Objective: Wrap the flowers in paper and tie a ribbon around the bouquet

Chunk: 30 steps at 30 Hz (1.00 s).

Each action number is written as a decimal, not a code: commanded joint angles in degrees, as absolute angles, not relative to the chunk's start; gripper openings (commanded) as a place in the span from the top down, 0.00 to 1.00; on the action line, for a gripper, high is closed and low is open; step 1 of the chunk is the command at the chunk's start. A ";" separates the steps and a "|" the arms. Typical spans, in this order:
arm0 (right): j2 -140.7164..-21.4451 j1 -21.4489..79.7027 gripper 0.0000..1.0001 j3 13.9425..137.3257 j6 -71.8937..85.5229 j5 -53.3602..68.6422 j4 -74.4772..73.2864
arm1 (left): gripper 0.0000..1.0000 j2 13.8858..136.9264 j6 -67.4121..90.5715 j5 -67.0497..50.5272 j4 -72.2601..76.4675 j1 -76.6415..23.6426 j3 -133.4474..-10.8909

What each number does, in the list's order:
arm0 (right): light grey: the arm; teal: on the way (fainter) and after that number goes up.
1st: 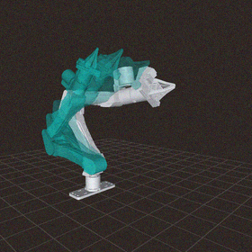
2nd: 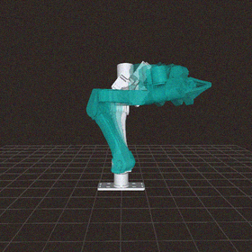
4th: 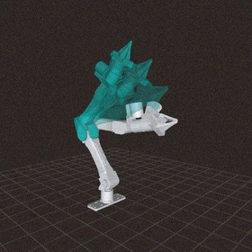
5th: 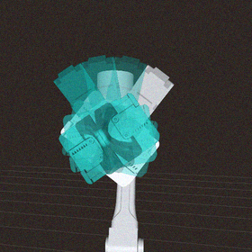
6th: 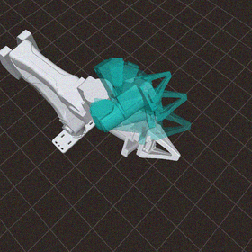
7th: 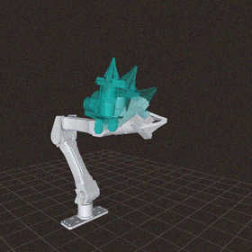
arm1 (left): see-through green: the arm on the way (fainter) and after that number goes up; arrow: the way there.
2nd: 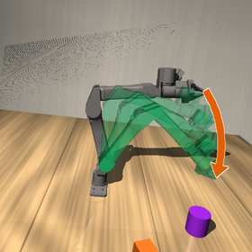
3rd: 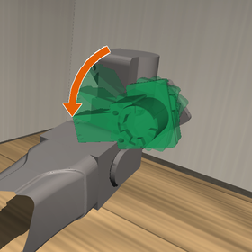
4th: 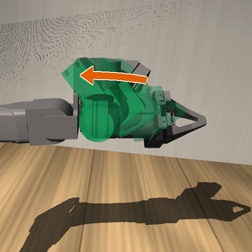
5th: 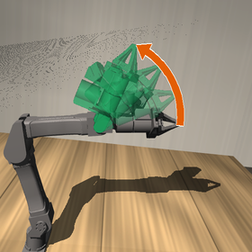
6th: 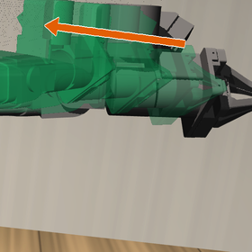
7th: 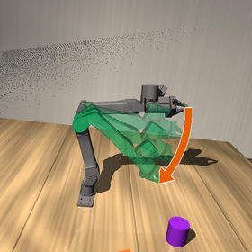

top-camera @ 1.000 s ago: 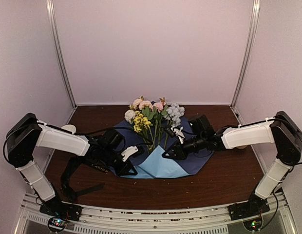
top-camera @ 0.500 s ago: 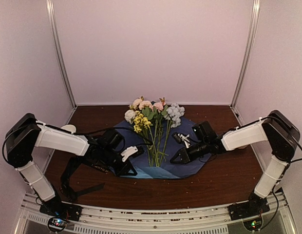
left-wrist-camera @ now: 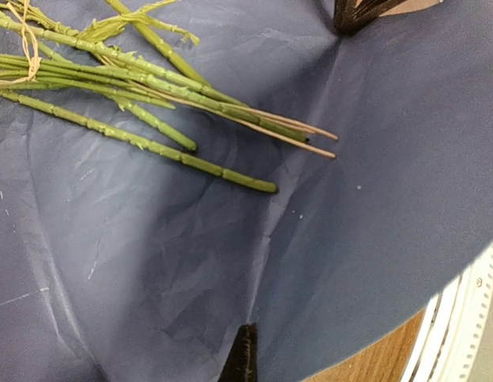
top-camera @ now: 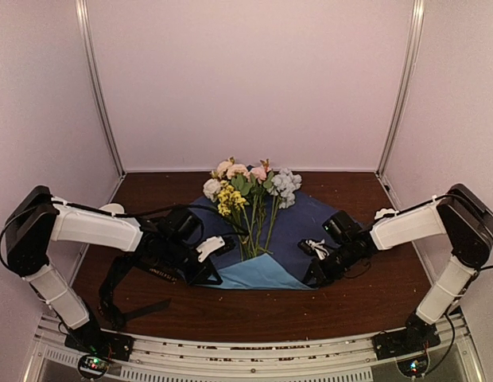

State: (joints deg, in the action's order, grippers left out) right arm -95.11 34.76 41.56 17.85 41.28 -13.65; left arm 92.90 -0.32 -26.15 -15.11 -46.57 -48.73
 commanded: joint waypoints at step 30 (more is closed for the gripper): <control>-81.26 45.98 0.32 41.59 1.08 32.43 -1.29 | 1.00 99.15 -0.69 -23.03 -17.49 -44.56 -53.26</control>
